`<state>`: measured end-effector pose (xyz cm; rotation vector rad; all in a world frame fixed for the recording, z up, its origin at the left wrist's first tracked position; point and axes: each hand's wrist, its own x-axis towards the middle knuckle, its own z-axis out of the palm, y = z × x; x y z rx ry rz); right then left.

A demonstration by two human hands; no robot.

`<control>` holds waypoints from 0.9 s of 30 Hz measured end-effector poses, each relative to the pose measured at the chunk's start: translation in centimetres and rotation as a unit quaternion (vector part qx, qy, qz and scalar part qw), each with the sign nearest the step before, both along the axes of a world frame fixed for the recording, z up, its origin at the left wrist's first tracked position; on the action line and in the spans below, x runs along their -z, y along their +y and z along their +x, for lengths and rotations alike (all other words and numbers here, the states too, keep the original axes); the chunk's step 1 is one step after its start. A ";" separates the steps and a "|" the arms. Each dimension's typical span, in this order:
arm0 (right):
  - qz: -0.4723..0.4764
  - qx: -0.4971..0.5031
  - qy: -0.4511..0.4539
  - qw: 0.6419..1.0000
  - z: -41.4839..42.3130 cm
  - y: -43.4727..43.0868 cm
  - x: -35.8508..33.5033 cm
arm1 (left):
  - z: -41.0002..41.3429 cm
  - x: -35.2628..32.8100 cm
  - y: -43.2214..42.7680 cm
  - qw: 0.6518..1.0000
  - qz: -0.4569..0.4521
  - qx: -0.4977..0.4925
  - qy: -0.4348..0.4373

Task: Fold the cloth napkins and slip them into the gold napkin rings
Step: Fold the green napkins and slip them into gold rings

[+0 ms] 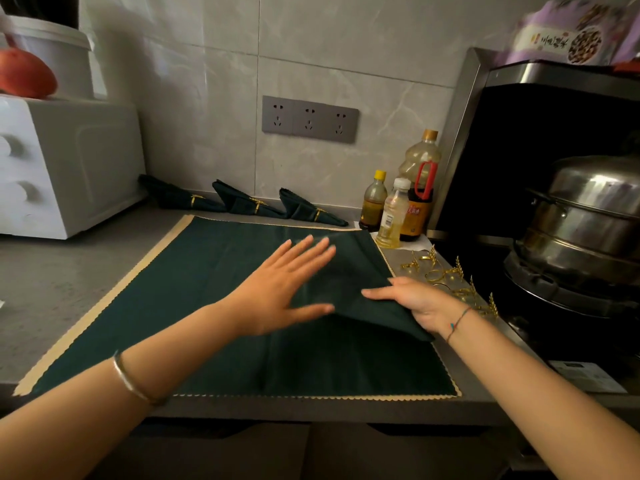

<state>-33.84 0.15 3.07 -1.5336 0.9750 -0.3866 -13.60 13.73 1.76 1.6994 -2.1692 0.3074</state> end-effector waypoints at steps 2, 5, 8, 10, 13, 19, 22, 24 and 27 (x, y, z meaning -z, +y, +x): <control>0.068 -0.052 0.017 0.996 0.2 0.5 0.0 | -0.3 0.9 0.5 0.997 0.034 0.012 -0.064; 0.103 -0.097 0.044 0.989 0.8 1.3 0.4 | -0.3 2.4 0.6 0.992 0.092 0.016 -0.082; 0.094 -0.121 0.086 0.984 1.6 1.2 0.8 | -0.3 3.7 0.3 0.987 0.160 0.006 -0.031; 0.088 -0.142 0.127 0.978 1.8 0.6 1.1 | -0.5 4.4 0.0 0.977 0.211 0.007 0.021; 0.070 -0.144 0.170 0.972 1.6 -0.2 1.5 | -0.8 4.9 -0.4 0.969 0.240 0.003 0.059; -0.153 -0.066 0.146 0.975 -0.8 -0.1 1.7 | -1.3 4.8 -0.5 0.968 0.246 -0.015 0.037; -0.391 -0.008 0.108 0.914 -2.3 1.6 2.1 | -1.3 4.6 -0.6 0.972 0.233 -0.023 0.005; -0.488 -0.059 0.087 0.867 -3.1 3.6 2.0 | -1.4 4.5 -0.7 0.972 0.232 -0.028 -0.014; -0.546 -0.159 0.136 0.811 -3.7 5.3 2.7 | -1.7 4.4 -0.8 0.971 0.236 -0.031 -0.036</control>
